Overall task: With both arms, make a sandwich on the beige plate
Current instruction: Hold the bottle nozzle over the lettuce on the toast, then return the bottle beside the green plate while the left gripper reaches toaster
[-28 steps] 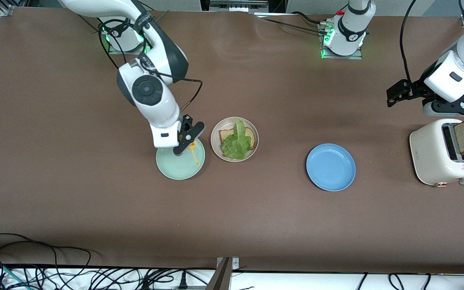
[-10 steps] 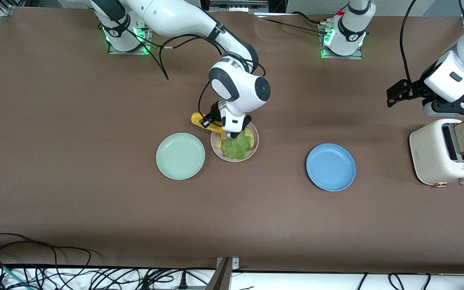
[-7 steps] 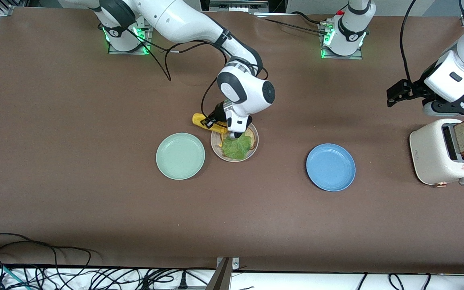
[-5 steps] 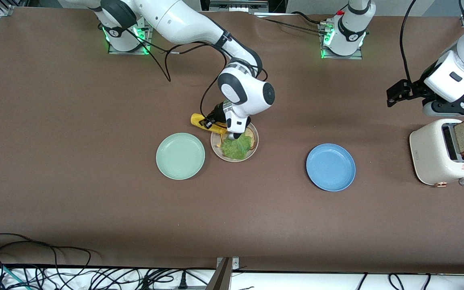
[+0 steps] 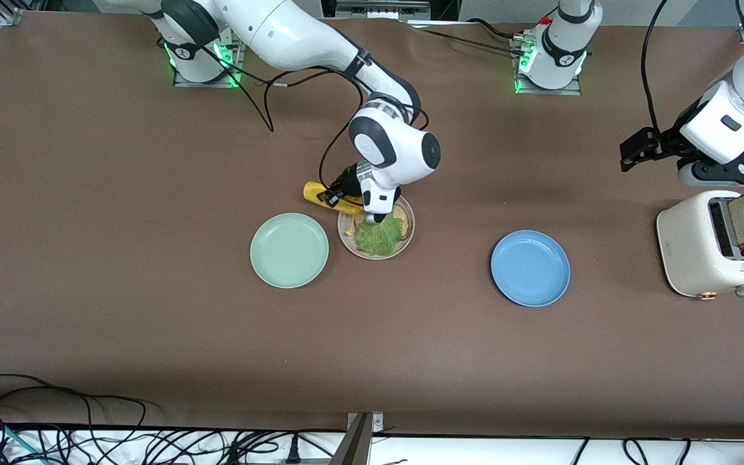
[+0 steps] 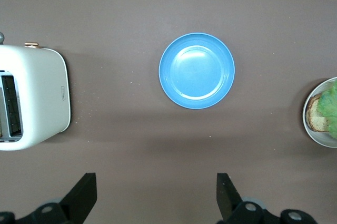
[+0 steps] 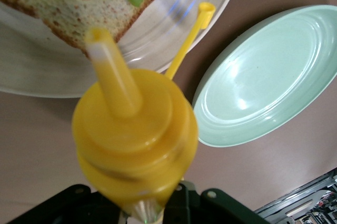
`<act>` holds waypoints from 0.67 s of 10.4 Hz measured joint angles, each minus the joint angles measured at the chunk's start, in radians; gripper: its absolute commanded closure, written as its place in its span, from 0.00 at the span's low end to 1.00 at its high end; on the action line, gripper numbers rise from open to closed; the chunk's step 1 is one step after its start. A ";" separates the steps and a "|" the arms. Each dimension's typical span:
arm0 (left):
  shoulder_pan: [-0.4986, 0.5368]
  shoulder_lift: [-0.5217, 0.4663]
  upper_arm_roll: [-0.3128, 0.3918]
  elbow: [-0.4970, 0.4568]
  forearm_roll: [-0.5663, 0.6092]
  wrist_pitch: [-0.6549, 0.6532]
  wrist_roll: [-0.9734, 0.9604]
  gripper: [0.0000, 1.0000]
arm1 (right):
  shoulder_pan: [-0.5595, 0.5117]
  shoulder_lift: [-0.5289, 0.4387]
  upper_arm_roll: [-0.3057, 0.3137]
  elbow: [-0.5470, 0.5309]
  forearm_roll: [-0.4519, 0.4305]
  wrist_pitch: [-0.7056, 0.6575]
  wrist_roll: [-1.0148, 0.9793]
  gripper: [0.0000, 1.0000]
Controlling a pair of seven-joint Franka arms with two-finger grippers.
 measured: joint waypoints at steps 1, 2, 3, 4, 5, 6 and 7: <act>0.000 0.000 0.000 0.000 0.000 0.000 0.000 0.00 | -0.001 0.000 0.000 0.003 0.000 0.000 -0.003 1.00; 0.000 0.000 0.000 0.000 0.000 0.000 0.000 0.00 | -0.006 0.000 0.000 0.010 0.000 0.000 -0.004 1.00; 0.000 0.000 0.000 0.000 0.000 0.000 0.000 0.00 | -0.017 -0.003 0.003 0.021 -0.001 0.001 -0.005 1.00; 0.000 0.000 0.000 0.000 0.000 0.000 0.000 0.00 | -0.036 -0.014 0.012 0.035 0.000 0.000 -0.007 1.00; 0.000 0.000 0.000 0.000 0.000 0.000 0.000 0.00 | -0.063 -0.033 0.024 0.045 0.000 -0.001 -0.011 1.00; 0.000 0.000 0.000 0.000 0.000 0.000 0.000 0.00 | -0.091 -0.058 0.036 0.048 0.008 -0.001 -0.015 1.00; 0.000 0.000 0.000 0.000 0.000 0.000 0.000 0.00 | -0.117 -0.084 0.042 0.049 0.029 -0.002 -0.019 1.00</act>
